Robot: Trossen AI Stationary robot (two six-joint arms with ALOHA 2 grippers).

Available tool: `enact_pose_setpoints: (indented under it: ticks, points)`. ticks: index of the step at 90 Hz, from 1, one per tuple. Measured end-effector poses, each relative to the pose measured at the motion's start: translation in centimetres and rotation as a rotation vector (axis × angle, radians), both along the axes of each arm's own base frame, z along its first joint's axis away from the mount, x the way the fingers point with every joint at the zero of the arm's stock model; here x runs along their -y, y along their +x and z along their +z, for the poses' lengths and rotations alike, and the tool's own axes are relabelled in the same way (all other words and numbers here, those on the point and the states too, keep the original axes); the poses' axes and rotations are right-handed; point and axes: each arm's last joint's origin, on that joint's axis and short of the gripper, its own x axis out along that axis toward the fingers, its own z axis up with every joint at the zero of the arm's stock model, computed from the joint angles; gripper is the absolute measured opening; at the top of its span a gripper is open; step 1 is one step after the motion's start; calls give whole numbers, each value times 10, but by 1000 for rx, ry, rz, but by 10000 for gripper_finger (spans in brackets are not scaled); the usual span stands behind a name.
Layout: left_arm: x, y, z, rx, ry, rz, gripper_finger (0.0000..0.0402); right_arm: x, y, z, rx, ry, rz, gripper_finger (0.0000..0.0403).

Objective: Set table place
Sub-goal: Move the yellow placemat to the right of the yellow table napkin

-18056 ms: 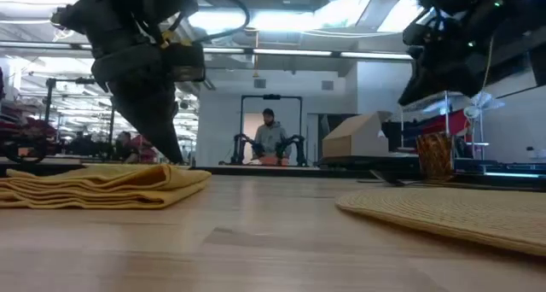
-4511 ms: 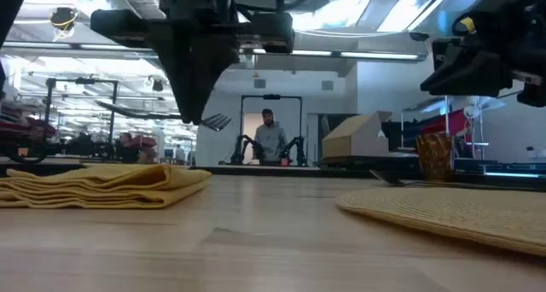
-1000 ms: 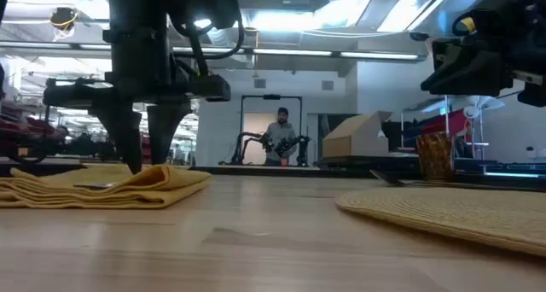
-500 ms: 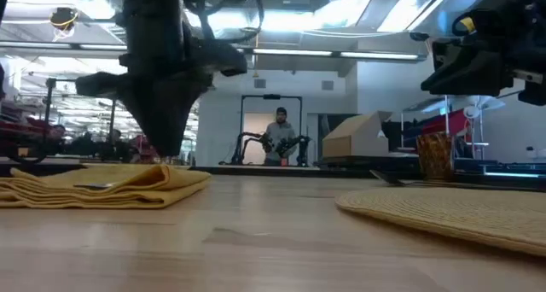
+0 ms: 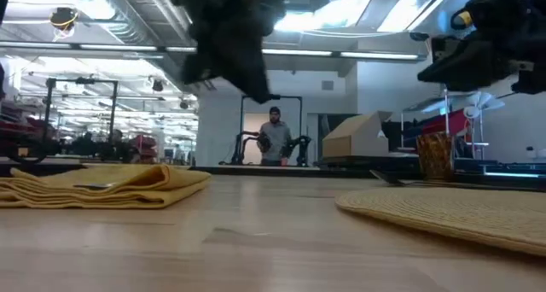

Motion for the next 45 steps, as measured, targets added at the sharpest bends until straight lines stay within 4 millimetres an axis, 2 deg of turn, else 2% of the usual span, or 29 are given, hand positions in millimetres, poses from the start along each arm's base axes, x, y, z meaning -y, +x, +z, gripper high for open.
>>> enact_pose_setpoints:
  ticks: [20,45]
  points:
    - [-14,21,-25,11,108,-173,1,0,1,4,38,57,-19,1]
    - [-16,29,-63,-83,115,-331,1,1,1,5,40,90,-75,0]
